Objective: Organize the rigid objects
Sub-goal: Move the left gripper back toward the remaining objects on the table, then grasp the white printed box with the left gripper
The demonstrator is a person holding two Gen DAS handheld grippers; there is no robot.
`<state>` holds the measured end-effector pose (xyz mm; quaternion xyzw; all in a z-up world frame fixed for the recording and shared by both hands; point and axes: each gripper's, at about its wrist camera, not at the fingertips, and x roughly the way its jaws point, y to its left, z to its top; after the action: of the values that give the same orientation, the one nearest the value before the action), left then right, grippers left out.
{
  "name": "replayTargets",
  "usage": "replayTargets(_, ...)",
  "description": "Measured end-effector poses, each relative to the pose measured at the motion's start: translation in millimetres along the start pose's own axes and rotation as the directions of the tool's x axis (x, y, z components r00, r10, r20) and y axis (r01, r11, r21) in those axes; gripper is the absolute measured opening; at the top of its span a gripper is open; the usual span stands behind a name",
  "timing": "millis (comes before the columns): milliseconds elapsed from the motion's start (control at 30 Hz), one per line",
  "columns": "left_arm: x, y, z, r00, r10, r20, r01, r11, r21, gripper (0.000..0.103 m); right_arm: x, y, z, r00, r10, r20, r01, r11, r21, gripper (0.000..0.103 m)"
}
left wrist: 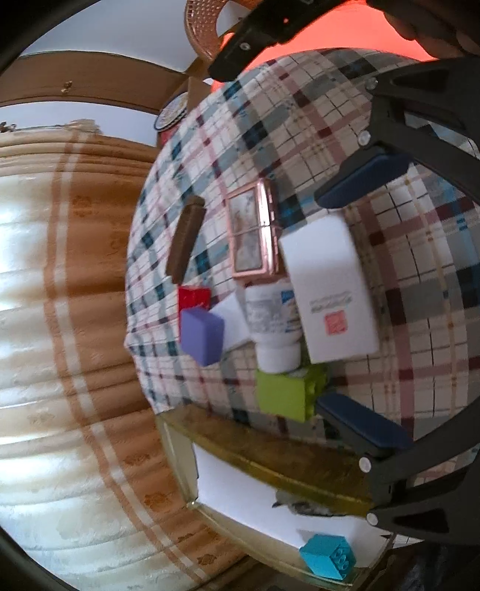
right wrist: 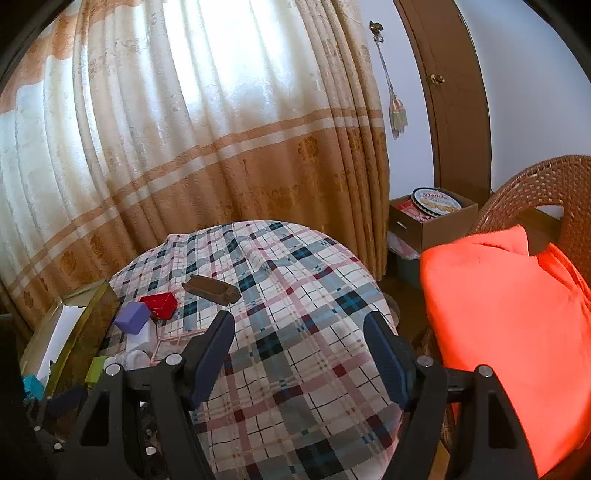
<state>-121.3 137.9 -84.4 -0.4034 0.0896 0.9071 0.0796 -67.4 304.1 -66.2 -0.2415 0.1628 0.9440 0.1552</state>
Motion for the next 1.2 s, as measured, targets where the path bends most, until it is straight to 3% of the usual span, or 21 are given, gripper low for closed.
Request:
replayTargets(200, 19, 1, -5, 0.993, -0.022, -0.112, 0.017, 0.999, -0.045, 0.101, 5, -5, -2, 1.000, 0.013, -0.027, -0.012, 1.000, 0.023, 0.075)
replayTargets(433, 24, 6, -4, 0.989, -0.052, -0.140, 0.040, 0.995, -0.086, 0.103, 13, -7, -4, 0.998, 0.021, -0.058, -0.019, 0.999, 0.037, 0.075)
replayTargets(1200, 23, 8, -4, 0.989, -0.075, -0.129, 0.063, 0.994, -0.093, 0.101, 32, 13, -4, 0.986, 0.003, -0.169, -0.015, 0.997, -0.073, 0.075)
